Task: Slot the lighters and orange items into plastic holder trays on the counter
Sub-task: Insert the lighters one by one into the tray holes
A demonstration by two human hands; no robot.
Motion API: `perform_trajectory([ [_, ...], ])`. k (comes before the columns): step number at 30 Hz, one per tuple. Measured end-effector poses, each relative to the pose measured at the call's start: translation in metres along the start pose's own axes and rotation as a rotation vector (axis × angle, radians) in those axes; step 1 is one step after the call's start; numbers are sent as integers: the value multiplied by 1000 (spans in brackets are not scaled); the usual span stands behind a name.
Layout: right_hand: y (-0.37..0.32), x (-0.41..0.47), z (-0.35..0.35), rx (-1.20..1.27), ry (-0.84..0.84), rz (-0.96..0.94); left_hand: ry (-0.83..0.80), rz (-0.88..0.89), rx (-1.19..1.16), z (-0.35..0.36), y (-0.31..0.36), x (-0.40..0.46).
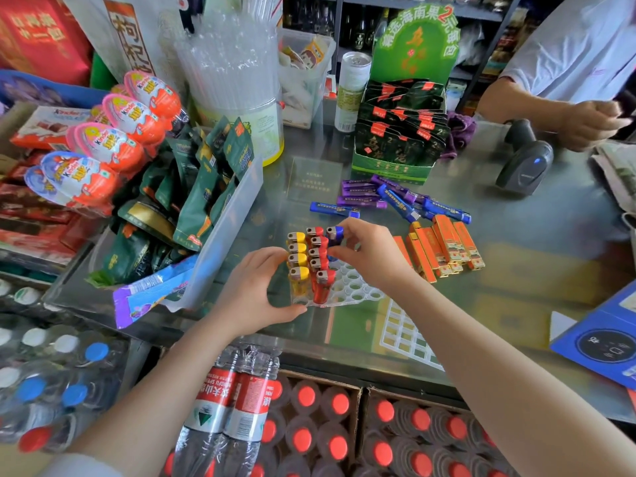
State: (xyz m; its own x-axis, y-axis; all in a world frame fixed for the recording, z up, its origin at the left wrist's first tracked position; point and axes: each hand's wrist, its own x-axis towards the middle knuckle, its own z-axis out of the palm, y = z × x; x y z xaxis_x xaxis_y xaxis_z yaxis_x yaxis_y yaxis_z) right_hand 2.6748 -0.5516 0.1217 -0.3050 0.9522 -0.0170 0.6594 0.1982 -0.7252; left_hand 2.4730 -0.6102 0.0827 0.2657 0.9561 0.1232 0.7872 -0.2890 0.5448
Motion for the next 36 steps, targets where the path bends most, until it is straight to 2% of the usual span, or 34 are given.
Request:
perform_trajectory([
  [3, 6, 3, -6, -203, -114, -63, -11, -4, -7, 0, 0, 0],
  [5, 16, 2, -8, -242, -154, -67, -17, -6, -6, 0, -1, 0],
  [8, 24, 4, -8, -139, 2, 24, -22, -6, 3, 0, -2, 1],
  [11, 26, 20, -4, -203, 107, 42, -29, -11, 7, 0, -3, 1],
  [15, 26, 44, 0, -345, 96, 46, -39, -16, 6, 1, -4, 1],
  [21, 27, 57, 5, -407, 93, 132, -34, -19, 8, 2, -6, 1],
  [28, 32, 51, -1, -359, 56, 171, -33, -14, -5, 3, -6, 1],
  [33, 34, 32, -12, -153, 141, 201, -24, -1, -9, 3, -5, 1],
  [36, 30, 12, -18, 4, 267, 155, -13, -2, -13, 2, -4, 0],
])
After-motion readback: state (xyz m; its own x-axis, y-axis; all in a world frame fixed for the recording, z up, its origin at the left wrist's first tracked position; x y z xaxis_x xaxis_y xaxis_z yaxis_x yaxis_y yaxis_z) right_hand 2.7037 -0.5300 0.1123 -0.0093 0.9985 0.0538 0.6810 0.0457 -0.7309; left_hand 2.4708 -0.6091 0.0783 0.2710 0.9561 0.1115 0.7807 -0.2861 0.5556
